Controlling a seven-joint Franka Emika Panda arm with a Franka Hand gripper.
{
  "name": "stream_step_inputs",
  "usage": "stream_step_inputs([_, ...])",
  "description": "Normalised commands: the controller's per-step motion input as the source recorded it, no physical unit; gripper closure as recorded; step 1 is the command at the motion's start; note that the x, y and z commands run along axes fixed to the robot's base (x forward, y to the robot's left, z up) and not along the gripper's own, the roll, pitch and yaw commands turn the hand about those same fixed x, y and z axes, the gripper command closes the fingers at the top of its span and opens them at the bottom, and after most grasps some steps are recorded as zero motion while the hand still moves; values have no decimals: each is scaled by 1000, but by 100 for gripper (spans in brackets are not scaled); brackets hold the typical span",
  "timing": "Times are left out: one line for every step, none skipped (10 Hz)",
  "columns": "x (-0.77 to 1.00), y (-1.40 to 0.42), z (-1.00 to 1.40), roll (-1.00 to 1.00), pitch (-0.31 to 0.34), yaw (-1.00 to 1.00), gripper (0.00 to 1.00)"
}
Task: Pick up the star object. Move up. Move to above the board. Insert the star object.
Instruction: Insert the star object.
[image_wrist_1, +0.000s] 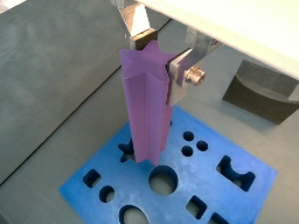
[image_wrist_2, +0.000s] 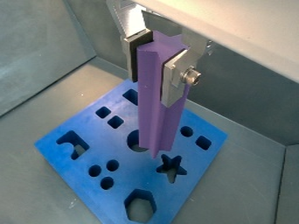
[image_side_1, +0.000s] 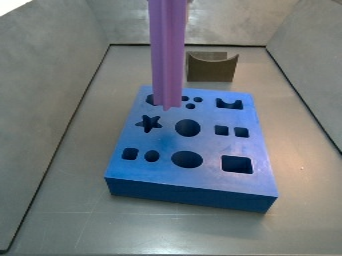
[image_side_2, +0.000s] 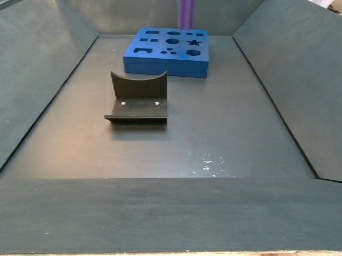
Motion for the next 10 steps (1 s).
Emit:
stream_step_inputs([-540,357,-543,0,-9,469,100])
stream_step_inputs([-454,280,-566,0,-27,666,100])
stream_step_inputs([0,-86,-23,0,0,0,100])
stream_step_inputs([0,-371,-57,60,0,0,100])
stream_step_inputs([0,-389,-63,64,0,0,100])
stream_step_inputs([0,0,-26,0,0,0,100])
stream_step_inputs([-57,0,-369,93,0,154,100])
stream_step_inputs([-89,0,-340,64,0,297,100])
stream_step_inputs([0,0,-17,0,0,0,100])
stream_step_inputs([63,9,-103,0,3,109,100])
